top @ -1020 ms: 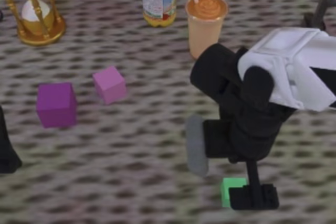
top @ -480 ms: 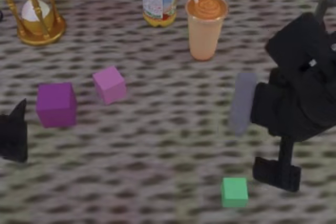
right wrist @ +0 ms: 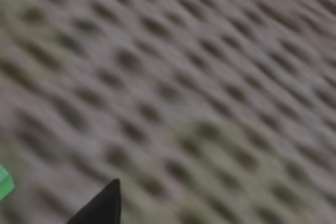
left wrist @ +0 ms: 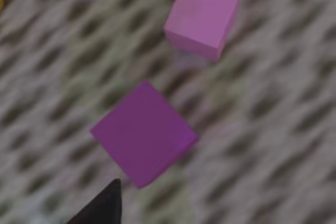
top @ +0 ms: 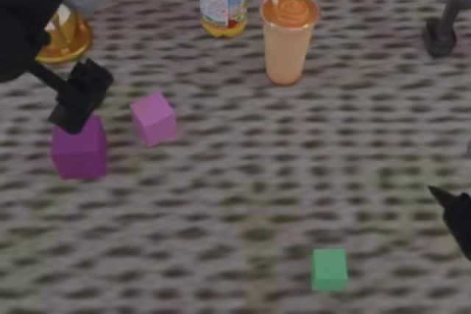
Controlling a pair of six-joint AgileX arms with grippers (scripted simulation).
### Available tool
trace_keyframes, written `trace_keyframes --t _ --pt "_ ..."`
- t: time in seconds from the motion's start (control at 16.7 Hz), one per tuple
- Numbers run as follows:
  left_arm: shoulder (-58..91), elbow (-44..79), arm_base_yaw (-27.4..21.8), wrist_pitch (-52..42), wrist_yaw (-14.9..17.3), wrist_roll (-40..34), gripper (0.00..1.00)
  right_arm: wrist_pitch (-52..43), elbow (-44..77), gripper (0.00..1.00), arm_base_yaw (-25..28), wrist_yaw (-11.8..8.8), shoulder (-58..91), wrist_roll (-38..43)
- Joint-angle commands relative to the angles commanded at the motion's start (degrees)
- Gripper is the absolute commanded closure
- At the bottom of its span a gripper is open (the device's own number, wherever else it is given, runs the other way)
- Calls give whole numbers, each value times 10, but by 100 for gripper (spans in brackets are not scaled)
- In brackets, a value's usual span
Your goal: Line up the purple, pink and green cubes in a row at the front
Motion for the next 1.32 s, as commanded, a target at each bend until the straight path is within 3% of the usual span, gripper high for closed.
trace_keyframes --t 0.3,0.66,0.96,1.32 --pt "283 234 -30 -142 -8 79 0 116 -166 0 -94 3 -217 104" --pt "509 425 -37 -212 -30 145 0 228 -300 0 -171 21 -395 195" --pt "602 509 -32 -217 -45 172 0 283 -351 0 -202 34 -478 237" --pt "608 513 -34 -216 -46 174 0 288 -355 0 -204 36 -487 241"
